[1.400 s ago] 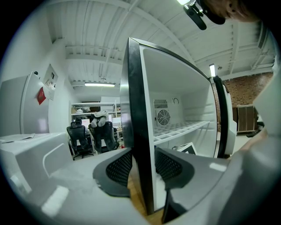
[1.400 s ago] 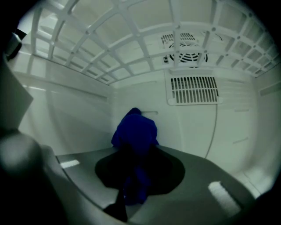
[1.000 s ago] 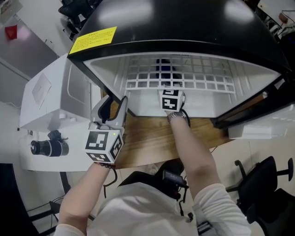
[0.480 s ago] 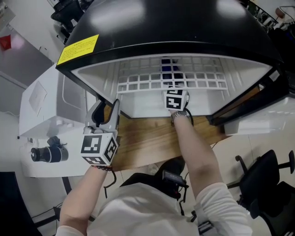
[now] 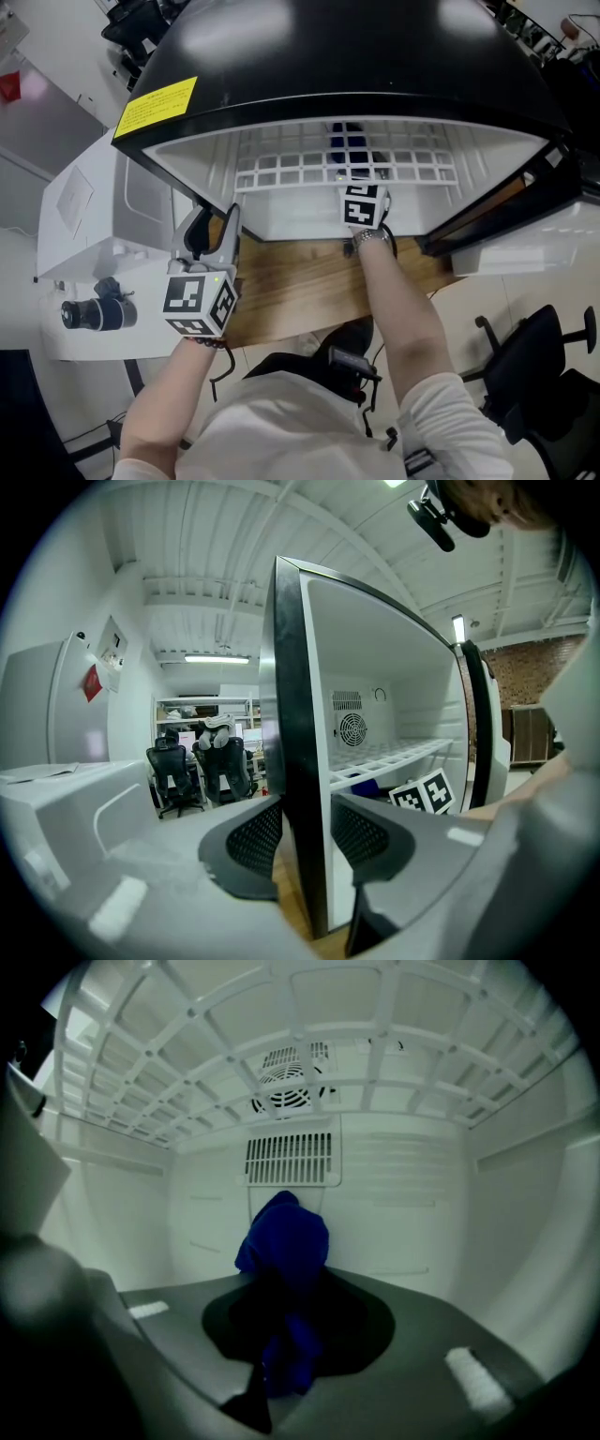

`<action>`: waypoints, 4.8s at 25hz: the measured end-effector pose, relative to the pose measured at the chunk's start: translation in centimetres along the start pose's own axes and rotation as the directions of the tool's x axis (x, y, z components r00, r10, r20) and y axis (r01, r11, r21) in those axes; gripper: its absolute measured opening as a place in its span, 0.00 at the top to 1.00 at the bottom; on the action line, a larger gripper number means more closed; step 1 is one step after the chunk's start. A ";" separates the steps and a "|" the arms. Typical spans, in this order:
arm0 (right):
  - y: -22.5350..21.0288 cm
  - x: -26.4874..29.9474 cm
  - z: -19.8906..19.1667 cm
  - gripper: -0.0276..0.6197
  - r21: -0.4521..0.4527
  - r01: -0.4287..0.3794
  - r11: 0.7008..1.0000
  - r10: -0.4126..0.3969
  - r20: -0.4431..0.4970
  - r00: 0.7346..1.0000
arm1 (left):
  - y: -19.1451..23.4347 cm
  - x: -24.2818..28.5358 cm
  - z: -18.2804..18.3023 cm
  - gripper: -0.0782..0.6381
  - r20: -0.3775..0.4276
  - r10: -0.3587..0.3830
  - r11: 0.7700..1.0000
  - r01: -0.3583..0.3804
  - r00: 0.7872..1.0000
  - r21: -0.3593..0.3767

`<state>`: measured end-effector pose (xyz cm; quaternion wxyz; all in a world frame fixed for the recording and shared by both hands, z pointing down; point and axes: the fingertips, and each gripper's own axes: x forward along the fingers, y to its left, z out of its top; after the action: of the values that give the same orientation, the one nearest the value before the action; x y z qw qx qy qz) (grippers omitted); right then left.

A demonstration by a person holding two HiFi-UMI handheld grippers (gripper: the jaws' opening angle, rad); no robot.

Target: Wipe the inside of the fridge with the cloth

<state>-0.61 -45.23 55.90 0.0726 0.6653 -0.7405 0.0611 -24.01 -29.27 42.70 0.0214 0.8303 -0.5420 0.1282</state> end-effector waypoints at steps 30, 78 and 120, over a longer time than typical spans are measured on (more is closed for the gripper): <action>-9.1 -1.8 -0.9 0.84 0.030 0.134 0.990 -0.133 -0.038 0.990 | 0.1 0.2 -0.1 0.67 -0.030 0.052 0.999 -0.052 0.998 -0.010; 18.4 -0.6 -3.2 0.85 0.054 -0.273 0.960 0.278 -0.263 0.924 | -0.2 0.5 0.1 0.66 -0.047 -0.014 1.000 0.014 0.999 -0.007; 3.7 -2.7 -6.4 0.85 -0.053 -0.130 0.990 0.095 -0.429 0.898 | 0.1 0.8 -0.1 0.66 -0.169 0.114 0.993 -0.115 0.979 0.002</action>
<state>-3.81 -40.96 61.69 0.2553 0.5887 -0.7457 0.1793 -23.80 -30.02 42.98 0.0628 0.7838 -0.5856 0.1968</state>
